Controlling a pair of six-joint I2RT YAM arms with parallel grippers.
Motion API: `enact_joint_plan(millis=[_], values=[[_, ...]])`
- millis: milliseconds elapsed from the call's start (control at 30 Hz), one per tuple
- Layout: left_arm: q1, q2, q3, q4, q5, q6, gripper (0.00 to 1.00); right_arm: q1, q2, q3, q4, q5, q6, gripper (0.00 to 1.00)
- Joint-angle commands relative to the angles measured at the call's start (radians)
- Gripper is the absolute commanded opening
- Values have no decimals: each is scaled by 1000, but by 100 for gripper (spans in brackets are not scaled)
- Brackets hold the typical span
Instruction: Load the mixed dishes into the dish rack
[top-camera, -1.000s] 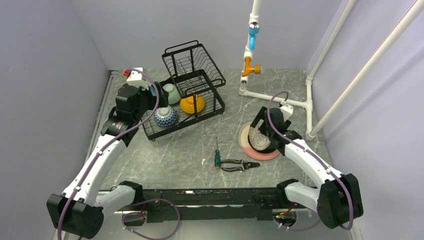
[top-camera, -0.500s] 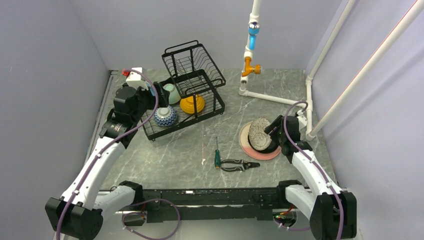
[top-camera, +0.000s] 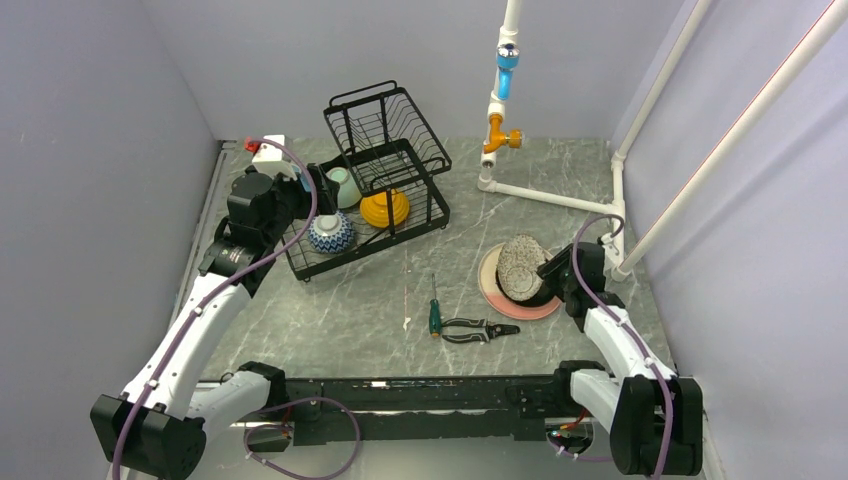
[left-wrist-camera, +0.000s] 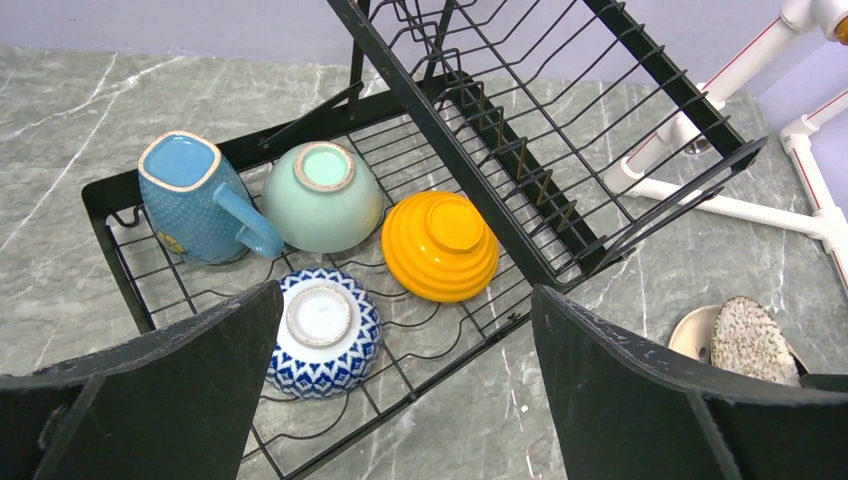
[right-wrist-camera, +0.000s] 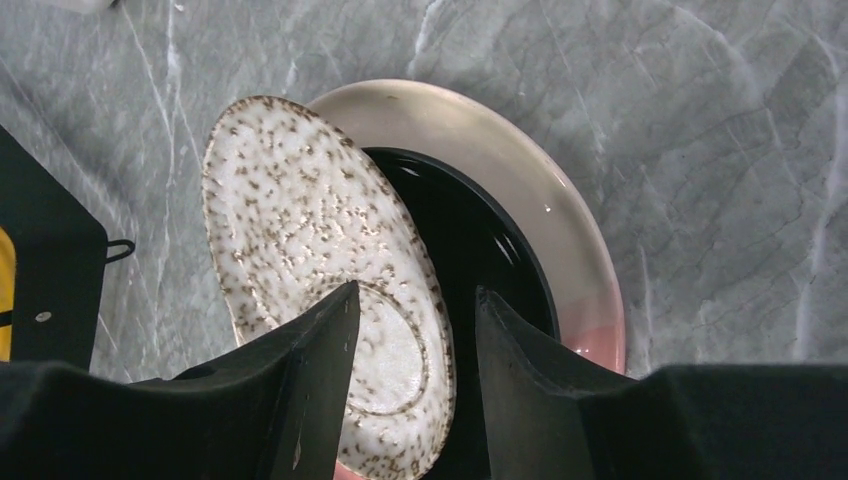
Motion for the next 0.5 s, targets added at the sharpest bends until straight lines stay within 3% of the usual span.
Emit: enact_joint_plan(millis=[0, 267, 467], values=[[-4, -16, 8, 35, 4, 15, 99, -13, 1, -39, 86, -19, 11, 48], [-3, -1, 14, 23, 7, 10, 97, -24, 7, -92, 178, -44, 8, 45], [-4, -4, 10, 27, 2, 12, 96, -26, 37, -111, 228, -71, -4, 37]])
